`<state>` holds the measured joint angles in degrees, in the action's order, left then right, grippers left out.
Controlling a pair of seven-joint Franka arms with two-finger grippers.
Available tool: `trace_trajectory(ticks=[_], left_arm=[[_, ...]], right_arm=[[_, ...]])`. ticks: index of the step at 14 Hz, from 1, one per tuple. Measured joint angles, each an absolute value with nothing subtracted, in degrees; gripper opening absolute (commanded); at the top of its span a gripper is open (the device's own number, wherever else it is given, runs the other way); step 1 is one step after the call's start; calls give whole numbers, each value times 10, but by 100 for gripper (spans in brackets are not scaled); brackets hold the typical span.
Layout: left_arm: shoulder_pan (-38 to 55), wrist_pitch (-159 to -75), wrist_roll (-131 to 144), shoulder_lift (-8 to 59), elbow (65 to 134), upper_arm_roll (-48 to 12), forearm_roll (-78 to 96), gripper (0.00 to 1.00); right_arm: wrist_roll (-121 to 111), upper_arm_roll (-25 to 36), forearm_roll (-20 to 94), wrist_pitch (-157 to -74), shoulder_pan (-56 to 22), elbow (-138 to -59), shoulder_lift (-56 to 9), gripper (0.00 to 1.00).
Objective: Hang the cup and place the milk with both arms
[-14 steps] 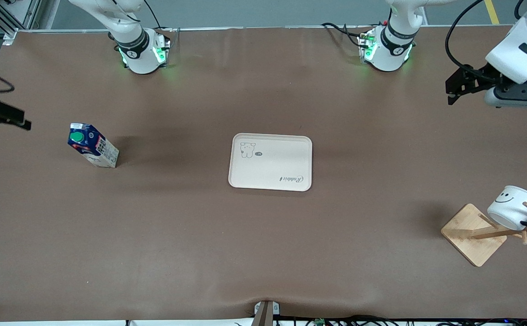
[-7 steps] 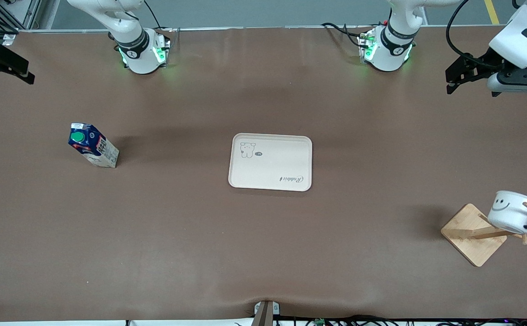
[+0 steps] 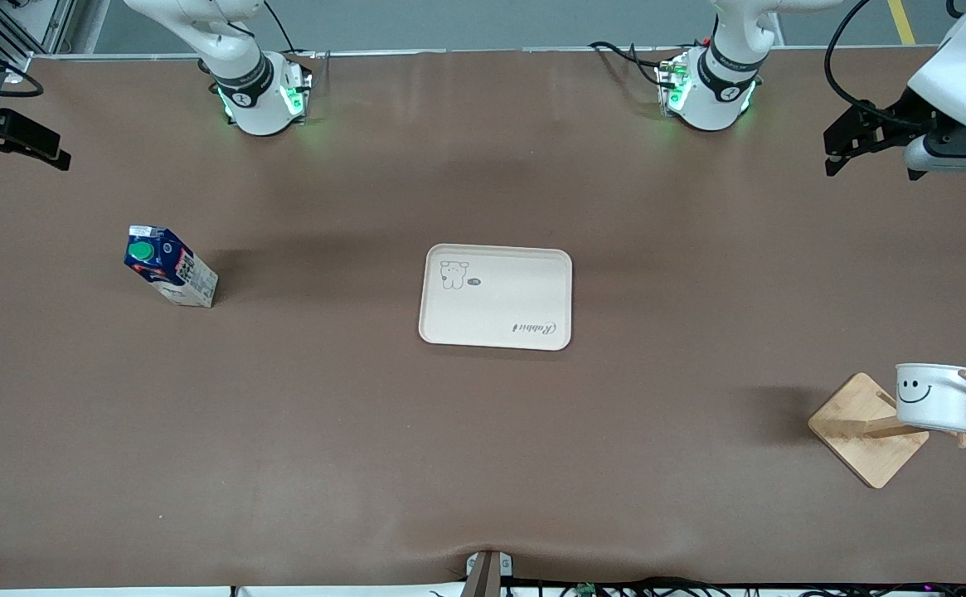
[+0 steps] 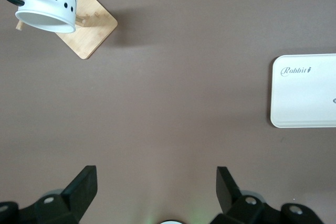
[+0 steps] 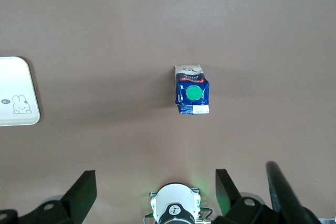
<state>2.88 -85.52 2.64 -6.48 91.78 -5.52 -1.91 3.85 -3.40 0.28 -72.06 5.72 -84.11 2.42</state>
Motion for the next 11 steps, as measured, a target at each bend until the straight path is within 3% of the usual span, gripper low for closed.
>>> trace_trajectory(ticks=[11], left_arm=[[25,-854,47,-48,915,-53,-19,100]], right_arm=[[7,-34,5,-730,60,-850,33,100]])
